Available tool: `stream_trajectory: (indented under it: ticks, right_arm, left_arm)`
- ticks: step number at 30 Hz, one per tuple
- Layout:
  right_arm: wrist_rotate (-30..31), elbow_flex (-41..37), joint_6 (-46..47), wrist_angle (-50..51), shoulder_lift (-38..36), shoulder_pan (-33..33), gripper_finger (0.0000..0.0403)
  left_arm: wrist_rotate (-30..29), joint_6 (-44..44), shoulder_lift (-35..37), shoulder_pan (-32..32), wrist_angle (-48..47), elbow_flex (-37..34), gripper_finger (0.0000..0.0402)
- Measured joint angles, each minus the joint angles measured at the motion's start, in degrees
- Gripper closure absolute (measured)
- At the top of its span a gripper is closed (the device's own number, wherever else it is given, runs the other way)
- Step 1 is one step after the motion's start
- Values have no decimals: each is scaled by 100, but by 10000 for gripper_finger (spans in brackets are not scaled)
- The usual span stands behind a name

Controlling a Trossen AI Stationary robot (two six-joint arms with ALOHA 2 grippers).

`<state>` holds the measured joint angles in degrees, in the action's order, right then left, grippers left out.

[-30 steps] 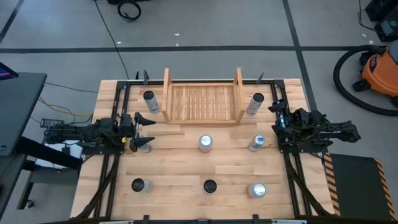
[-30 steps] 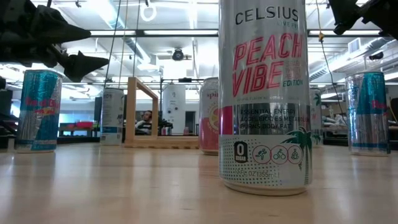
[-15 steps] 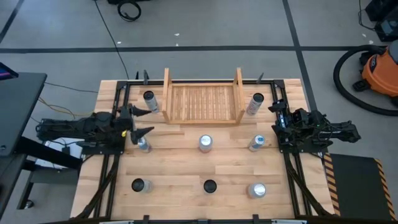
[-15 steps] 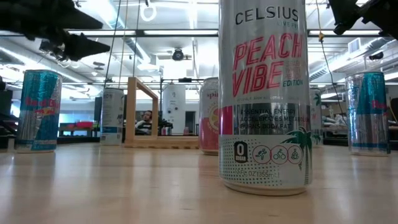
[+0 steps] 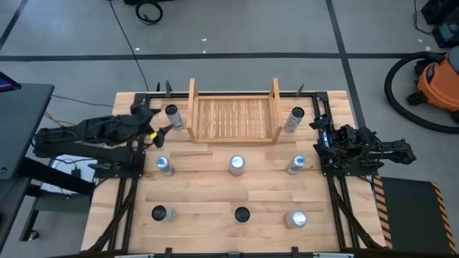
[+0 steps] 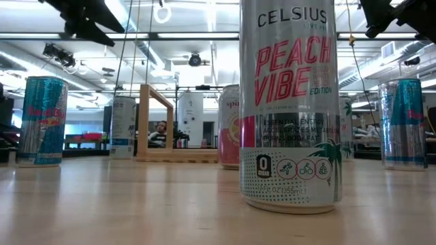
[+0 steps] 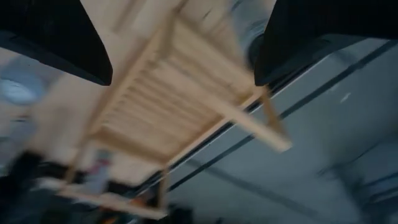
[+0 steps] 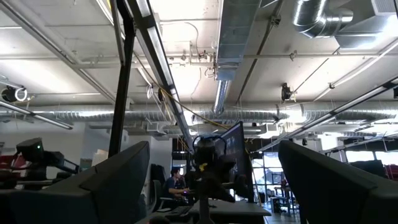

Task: Place canned beverage on shelf
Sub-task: Put the top white soda can into the shelf

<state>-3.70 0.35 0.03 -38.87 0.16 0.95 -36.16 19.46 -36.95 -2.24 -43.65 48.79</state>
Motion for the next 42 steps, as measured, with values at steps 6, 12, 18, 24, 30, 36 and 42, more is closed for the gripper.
stream_trajectory:
  ticks: [6,12,18,24,30,36,42]
  right_arm:
    - [0,1,0,-1,-1,1,36]
    - [-2,1,0,0,-2,2,36]
    - [0,1,0,-1,0,2,36]
    - [0,1,0,0,0,0,36]
    - [0,1,0,-2,-2,0,36]
    - [0,0,0,-1,0,1,36]
    - [0,1,0,0,0,2,36]
  left_arm:
    - [-8,34,-714,-984,-652,661,3]
    - [762,-57,-1406,-2121,-626,754,3]
    - [1383,-1,-2261,-3130,-548,754,3]
    - [1967,139,-2784,-3528,-496,752,3]
    - [2396,392,-3087,-3546,-216,752,3]
    - [2376,499,-3341,-3548,-205,750,3]
    - [2379,547,-3469,-3542,-198,748,3]
